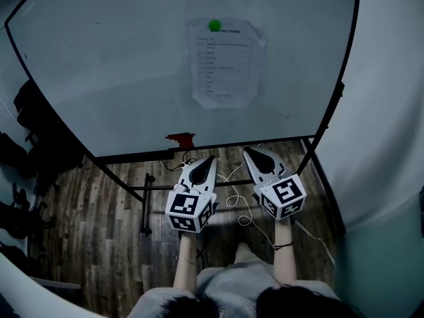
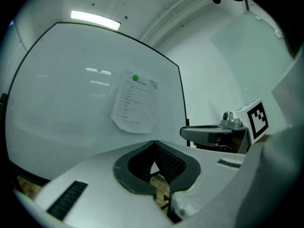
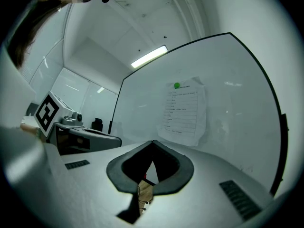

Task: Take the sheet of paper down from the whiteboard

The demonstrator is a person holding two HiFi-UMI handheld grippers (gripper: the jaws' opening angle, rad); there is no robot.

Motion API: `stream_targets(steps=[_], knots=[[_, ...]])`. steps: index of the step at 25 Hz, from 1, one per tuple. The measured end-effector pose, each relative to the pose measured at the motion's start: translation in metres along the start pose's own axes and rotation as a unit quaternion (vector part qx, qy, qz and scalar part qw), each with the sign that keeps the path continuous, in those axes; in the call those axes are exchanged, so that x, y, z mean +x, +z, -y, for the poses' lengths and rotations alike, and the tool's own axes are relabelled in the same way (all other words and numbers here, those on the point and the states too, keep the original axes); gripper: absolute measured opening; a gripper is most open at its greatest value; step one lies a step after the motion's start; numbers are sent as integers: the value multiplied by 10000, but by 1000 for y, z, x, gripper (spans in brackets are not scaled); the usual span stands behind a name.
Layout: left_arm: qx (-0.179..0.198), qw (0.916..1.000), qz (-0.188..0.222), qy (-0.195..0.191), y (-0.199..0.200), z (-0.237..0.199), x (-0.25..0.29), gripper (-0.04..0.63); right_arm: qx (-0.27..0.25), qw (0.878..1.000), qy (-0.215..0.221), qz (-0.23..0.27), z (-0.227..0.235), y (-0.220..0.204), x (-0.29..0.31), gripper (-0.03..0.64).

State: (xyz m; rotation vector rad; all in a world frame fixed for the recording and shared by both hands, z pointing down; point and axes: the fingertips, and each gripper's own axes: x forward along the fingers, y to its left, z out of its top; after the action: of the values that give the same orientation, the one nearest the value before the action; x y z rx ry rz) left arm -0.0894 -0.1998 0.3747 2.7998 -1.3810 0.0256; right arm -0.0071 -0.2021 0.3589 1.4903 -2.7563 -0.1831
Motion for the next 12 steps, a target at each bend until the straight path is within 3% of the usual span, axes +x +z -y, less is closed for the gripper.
stream_targets(steps=[12], knots=[[81, 9998, 37, 186, 16, -32, 59, 3, -55, 9995, 315, 59, 48, 6, 60, 2]])
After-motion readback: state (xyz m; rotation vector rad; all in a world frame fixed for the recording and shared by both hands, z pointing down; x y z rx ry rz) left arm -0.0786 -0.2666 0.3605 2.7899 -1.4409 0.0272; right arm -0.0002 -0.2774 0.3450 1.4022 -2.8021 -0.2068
